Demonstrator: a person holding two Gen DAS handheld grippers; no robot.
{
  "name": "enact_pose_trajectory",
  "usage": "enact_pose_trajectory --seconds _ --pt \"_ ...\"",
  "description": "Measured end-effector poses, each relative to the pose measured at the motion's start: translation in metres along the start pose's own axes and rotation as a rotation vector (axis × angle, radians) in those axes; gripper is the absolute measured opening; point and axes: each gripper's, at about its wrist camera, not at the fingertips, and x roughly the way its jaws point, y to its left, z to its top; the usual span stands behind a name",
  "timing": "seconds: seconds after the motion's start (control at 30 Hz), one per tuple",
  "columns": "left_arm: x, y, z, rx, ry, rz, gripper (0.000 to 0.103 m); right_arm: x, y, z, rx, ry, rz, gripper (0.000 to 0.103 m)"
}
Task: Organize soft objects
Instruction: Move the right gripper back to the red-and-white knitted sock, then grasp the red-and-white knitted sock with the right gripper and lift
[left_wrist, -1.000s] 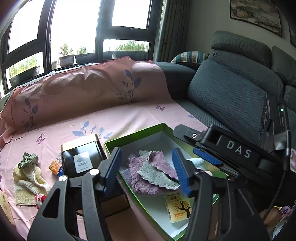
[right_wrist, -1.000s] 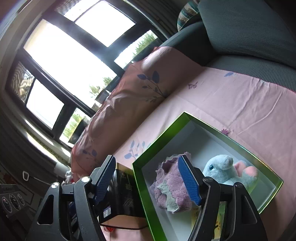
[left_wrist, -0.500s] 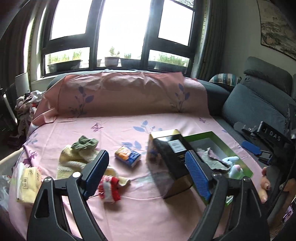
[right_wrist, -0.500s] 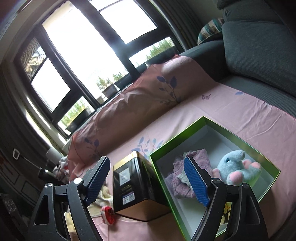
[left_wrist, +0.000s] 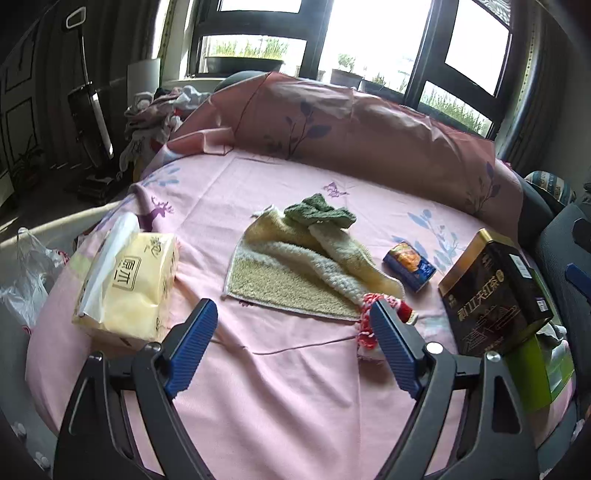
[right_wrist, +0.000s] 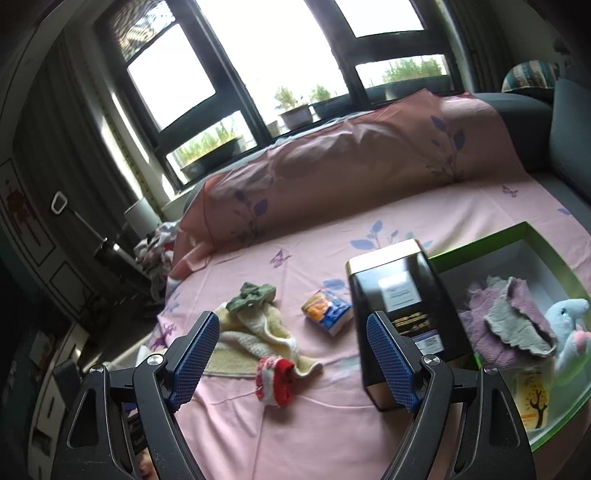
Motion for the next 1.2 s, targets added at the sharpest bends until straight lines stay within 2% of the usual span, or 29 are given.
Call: enact_pose_trajectory --seconds 0.13,0.23,0.37,0.5,0.83,0.87,1.1,1.2 --pt "0.019 0.018 -0.001 -0.048 0.066 0.004 0.084 0.034 0.035 -0.016 -0.103 0.068 0.028 0.083" --pt "0.025 0.029 -0.003 -0.083 0.090 -0.007 0.084 0.062 0.054 -0.029 -0.152 0.132 -0.007 0.083" --pt "0.026 0.036 -0.003 -0.099 0.105 -0.016 0.084 0.094 0.067 -0.045 -0.181 0.223 -0.006 0.072" --pt "0.024 0.043 -0.003 -0.129 0.087 0.036 0.084 0.119 0.064 -0.058 -0.161 0.273 -0.072 0.069" --pt "0.023 0.051 -0.002 -0.159 0.093 0.017 0.084 0.166 0.046 -0.082 -0.145 0.358 -0.210 0.058" --pt "0.022 0.050 -0.002 -0.156 0.094 0.016 0.084 0.170 0.045 -0.083 -0.141 0.368 -0.207 0.052" --pt "0.023 0.048 -0.003 -0.135 0.104 0.022 0.084 0.171 0.044 -0.086 -0.104 0.393 -0.151 0.040" --pt "0.024 0.050 -0.003 -0.139 0.106 0.020 0.084 0.167 0.046 -0.086 -0.067 0.452 -0.035 0.039"
